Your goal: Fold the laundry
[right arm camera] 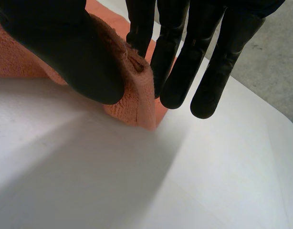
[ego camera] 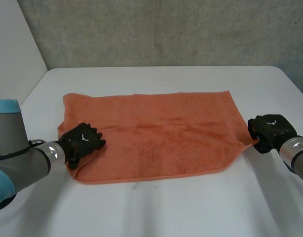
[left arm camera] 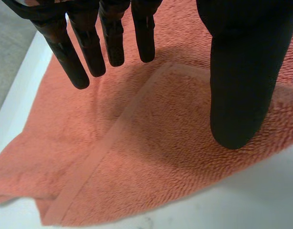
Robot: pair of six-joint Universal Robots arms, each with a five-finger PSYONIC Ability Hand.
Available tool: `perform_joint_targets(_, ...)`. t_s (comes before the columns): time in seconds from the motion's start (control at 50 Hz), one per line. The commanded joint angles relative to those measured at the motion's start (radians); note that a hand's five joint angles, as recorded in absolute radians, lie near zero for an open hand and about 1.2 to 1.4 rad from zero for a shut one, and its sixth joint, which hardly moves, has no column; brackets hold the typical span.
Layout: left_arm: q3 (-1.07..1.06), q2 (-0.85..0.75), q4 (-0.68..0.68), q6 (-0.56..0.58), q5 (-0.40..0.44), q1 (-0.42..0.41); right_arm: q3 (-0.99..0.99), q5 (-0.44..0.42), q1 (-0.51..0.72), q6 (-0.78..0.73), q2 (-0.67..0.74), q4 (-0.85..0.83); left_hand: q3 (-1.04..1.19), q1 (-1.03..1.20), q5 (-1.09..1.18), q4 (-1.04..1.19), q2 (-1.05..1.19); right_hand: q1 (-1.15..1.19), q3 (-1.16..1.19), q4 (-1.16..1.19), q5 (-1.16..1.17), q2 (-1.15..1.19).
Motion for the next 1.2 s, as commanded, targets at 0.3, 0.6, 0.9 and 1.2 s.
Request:
perform_joint_targets(0.3, 0.014, -0.003, -0.034, 0.002, 0.0, 0.021, 0.008, 0.001, -0.001, -0.009, -0.001, 0.0, 0.308, 0.305, 0.308, 0.31, 0.308, 0.418, 0.211, 0.205, 0.228, 0.216)
perform_joint_targets(0.6, 0.007, 0.001, -0.033, 0.002, -0.004, 0.032, 0.012, 0.001, -0.001, -0.009, -0.001, 0.002, 0.366, 0.363, 0.366, 0.368, 0.366, 0.418, 0.211, 0.205, 0.228, 0.216)
perform_joint_targets(0.9, -0.057, 0.11, -0.019, -0.008, -0.049, 0.127, 0.008, 0.004, 0.0, -0.007, -0.003, 0.009, 1.027, 1.024, 1.027, 1.029, 1.027, 0.418, 0.211, 0.205, 0.228, 0.216)
perform_joint_targets(1.2, -0.292, 0.315, -0.021, -0.138, -0.063, 0.28, -0.021, 0.024, -0.009, -0.251, -0.07, 0.335, 1.027, 1.024, 1.027, 1.029, 1.027, 0.418, 0.211, 0.205, 0.228, 0.216)
